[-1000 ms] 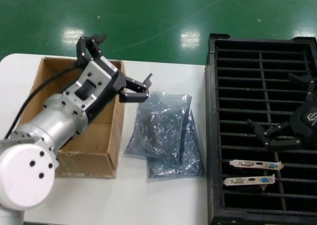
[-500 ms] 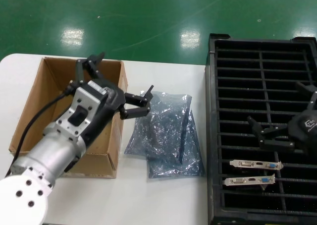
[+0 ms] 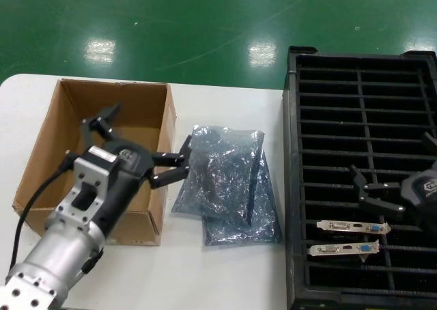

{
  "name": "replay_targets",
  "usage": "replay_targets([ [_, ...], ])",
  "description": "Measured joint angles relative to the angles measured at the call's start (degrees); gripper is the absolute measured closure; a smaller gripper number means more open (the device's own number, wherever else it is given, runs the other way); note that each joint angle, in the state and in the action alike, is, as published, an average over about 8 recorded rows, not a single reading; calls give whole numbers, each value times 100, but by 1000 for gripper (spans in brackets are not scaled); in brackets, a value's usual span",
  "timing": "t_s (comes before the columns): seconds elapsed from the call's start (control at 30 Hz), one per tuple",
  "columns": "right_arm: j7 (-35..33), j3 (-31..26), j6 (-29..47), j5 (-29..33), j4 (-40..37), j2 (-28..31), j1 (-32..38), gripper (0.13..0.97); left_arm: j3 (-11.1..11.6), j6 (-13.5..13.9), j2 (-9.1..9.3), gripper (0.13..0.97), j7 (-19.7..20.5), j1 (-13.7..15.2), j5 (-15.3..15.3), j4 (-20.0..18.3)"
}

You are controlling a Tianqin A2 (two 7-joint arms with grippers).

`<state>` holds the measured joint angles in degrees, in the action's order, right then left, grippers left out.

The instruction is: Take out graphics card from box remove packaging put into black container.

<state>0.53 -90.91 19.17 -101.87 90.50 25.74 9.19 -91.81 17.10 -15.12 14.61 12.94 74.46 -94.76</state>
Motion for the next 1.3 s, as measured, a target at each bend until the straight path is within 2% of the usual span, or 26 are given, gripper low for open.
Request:
replay_targets([
  [0.7,-44,-63,-1579,-104,97,-705,-757,129,12,-1408,-171,132,-1204,-1066,2361,254],
  [0.87,-47,-68,-1713,-113,106,-764,-821,129,13,-1527,-185,132,-1306,-1156,2560,276],
  [1.3,-48,-69,-1722,-113,106,-768,-825,129,13,-1536,-186,132,-1313,-1163,2575,278],
])
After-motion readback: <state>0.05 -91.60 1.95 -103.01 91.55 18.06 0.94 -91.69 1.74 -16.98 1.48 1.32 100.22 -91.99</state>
